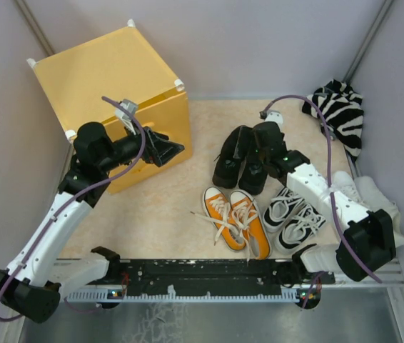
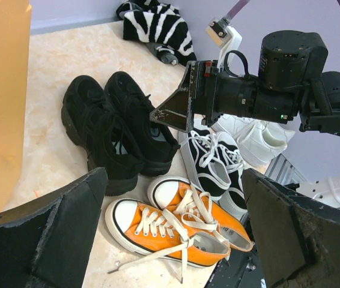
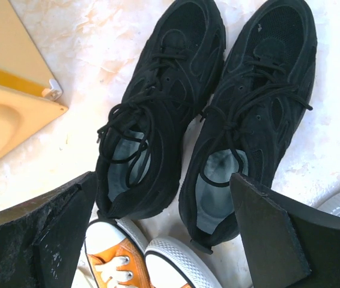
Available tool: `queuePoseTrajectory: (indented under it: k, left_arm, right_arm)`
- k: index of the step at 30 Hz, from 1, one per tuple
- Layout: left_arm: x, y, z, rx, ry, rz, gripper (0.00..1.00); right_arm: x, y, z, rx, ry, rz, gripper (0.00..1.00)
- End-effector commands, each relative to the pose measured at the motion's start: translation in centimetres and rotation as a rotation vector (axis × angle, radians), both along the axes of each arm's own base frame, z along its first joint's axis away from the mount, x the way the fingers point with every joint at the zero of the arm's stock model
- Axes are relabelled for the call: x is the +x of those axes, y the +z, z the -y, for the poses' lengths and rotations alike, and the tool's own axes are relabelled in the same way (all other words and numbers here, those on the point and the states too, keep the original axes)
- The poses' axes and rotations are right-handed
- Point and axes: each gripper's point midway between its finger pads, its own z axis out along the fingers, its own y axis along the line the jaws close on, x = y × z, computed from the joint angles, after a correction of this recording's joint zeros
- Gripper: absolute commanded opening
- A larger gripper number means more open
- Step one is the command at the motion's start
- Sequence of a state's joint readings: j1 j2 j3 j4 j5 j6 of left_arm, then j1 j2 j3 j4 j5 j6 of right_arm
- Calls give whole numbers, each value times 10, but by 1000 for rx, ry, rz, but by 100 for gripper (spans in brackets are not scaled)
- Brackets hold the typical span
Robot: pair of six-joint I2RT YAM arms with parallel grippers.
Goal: Place and organize the shoes in the shoe cabinet
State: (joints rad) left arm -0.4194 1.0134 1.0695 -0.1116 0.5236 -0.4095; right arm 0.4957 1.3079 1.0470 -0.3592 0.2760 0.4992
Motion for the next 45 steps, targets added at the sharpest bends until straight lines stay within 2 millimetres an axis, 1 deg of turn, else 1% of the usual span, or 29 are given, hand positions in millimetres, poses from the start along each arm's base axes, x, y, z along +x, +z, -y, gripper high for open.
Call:
queuePoseTrajectory:
  k: [1,3,5,6,7,8,11,13,15,17,21,26,27,28,31,34,36,38,40,43,45]
  left_arm:
    - [-5,7,-2,2,-4,50,99]
    - [-7,10,-3,-1,-4,57,99]
    - [-9,14,-3,-4,-7,66,99]
    - [-10,17,-4,-6,-8,70,99]
    - [-11,21,-5,-6,-6,78,99]
    - [-13,25,-5,-6,-9,85,99]
    - [-17,35,-7,-9,-11,105,99]
    - [-20,39,-8,-13,-11,116,99]
    - [-22,41,-10,-17,-5,123,99]
    - [-25,43,-11,-19,-3,131,99]
    - [-29,48,-16,-16,8,153,99]
    - [-38,65,-20,-23,6,205,99]
    - [-41,68,-21,-26,6,216,99]
    - [-43,71,-22,-29,6,226,99]
    - [-51,77,-26,-39,7,247,99]
    - [-53,75,-28,-35,17,245,99]
    - [-55,73,-29,-33,17,241,99]
    - [-55,70,-29,-29,18,235,99]
    - [-54,67,-30,-25,21,227,99]
    - [-52,63,-31,-14,32,223,99]
    - [-51,62,-32,-8,39,223,99]
  right_arm:
    - [9,36,-17,63,71,117,92]
    - [8,46,-28,71,160,152,92]
    - [1,56,-49,86,321,206,92]
    - [-2,66,-58,89,400,260,92]
    - [-4,72,-65,97,453,300,92]
    - [-4,78,-70,120,470,323,92]
    - [7,88,-85,145,514,331,91]
    - [14,93,-100,164,568,331,91]
    - [20,100,-114,202,615,368,91]
    - [30,105,-123,235,625,398,90]
    - [50,115,-134,300,590,453,90]
    - [81,125,-142,393,540,517,90]
    - [86,130,-143,424,539,530,89]
    - [99,119,-149,442,538,513,89]
    - [119,113,-157,460,530,518,88]
    - [140,103,-158,440,481,515,88]
    - [149,95,-159,433,463,510,87]
    - [152,89,-165,441,483,497,87]
    - [150,87,-171,466,511,497,86]
    - [141,86,-180,500,580,501,85]
    - [131,84,-185,517,639,497,85]
